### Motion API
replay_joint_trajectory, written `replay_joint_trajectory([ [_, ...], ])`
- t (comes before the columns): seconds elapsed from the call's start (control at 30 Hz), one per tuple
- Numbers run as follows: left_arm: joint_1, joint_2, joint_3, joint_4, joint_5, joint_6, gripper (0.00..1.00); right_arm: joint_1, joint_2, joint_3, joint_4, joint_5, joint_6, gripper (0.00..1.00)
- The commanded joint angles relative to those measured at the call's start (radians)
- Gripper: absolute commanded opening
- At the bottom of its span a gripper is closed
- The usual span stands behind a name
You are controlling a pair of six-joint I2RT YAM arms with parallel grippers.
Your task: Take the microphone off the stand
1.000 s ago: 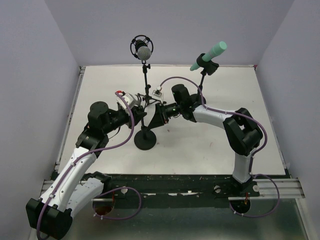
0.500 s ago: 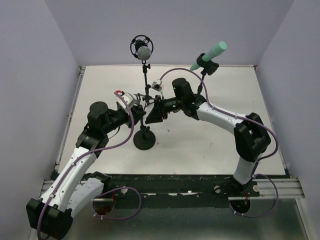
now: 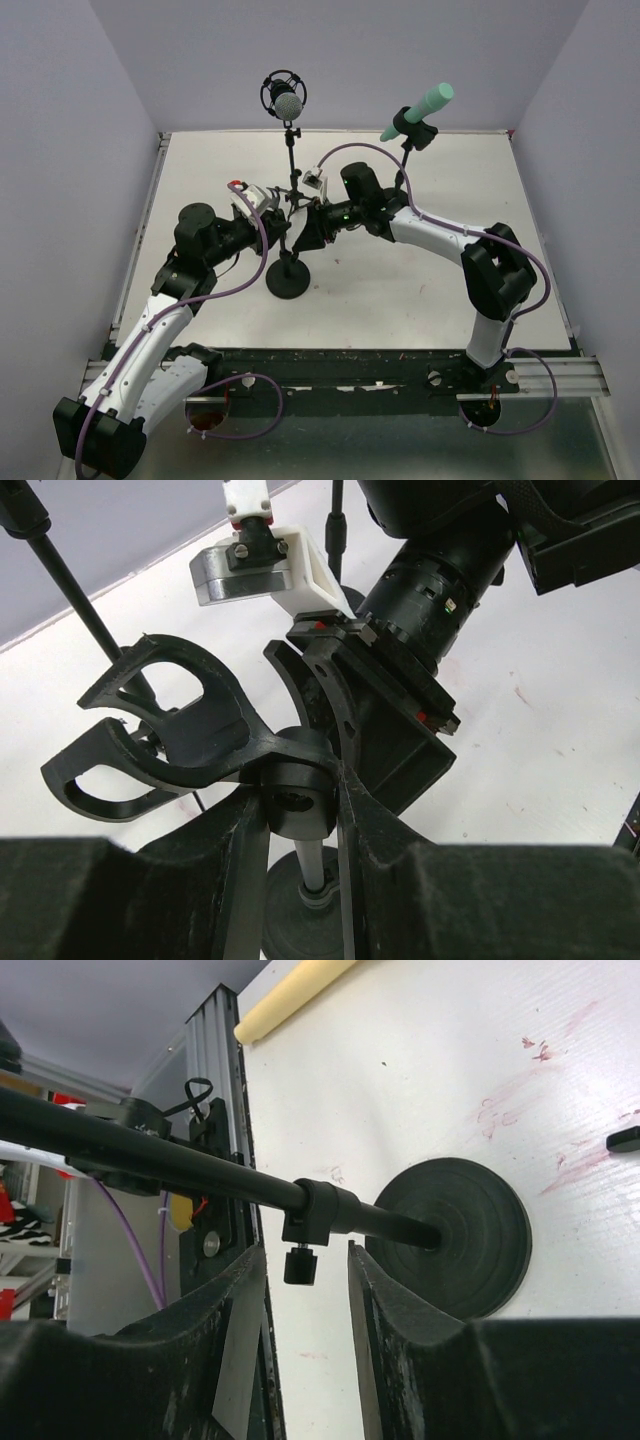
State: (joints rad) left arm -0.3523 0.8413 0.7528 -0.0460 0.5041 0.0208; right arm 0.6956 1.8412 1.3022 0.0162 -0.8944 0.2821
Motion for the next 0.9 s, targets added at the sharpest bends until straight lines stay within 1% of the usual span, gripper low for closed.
replay_joint_trajectory([
  [0.0, 0.015, -0.013, -0.012, 0.041, -0.07, -0.012, 0.0, 0.018, 0.016, -0.029, -0.015, 0.046, -0.031, 0.45],
  [0.07, 0.016, -0.011, -0.015, 0.041, -0.07, -0.013, 0.0, 0.022, 0.018, -0.026, -0.015, 0.045, -0.034, 0.43],
  [0.13, 0.018, -0.01, -0.017, 0.066, -0.073, -0.016, 0.0, 0.025, 0.016, -0.018, -0.015, 0.049, -0.049, 0.37],
  [0.23, 0.019, -0.008, -0.02, 0.067, -0.078, -0.015, 0.0, 0.038, 0.012, -0.003, -0.045, 0.052, -0.084, 0.26],
  [0.3, 0.021, -0.008, -0.021, 0.067, -0.082, -0.042, 0.0, 0.051, 0.003, 0.003, -0.048, 0.064, -0.118, 0.16],
  [0.4, 0.024, -0.007, -0.024, 0.072, -0.096, -0.051, 0.0, 0.068, -0.008, 0.006, -0.056, 0.071, -0.173, 0.11],
  [0.5, 0.029, -0.004, -0.026, 0.075, -0.105, -0.061, 0.0, 0.096, -0.016, 0.025, -0.085, 0.075, -0.271, 0.04],
  [0.57, 0.032, -0.002, -0.026, 0.077, -0.107, -0.068, 0.0, 0.122, -0.025, 0.043, -0.113, 0.109, -0.406, 0.01],
  [0.73, 0.041, 0.002, -0.024, 0.078, -0.127, -0.107, 0.0, 0.238, -0.036, 0.069, -0.223, 0.308, -0.846, 0.01],
  [0.8, 0.049, 0.005, -0.021, 0.077, -0.13, -0.124, 0.0, 0.283, -0.036, 0.045, -0.193, 0.44, -0.981, 0.01],
  [0.87, 0.052, 0.004, -0.02, 0.075, -0.13, -0.128, 0.0, 0.315, -0.037, 0.003, -0.095, 0.596, -1.078, 0.01],
])
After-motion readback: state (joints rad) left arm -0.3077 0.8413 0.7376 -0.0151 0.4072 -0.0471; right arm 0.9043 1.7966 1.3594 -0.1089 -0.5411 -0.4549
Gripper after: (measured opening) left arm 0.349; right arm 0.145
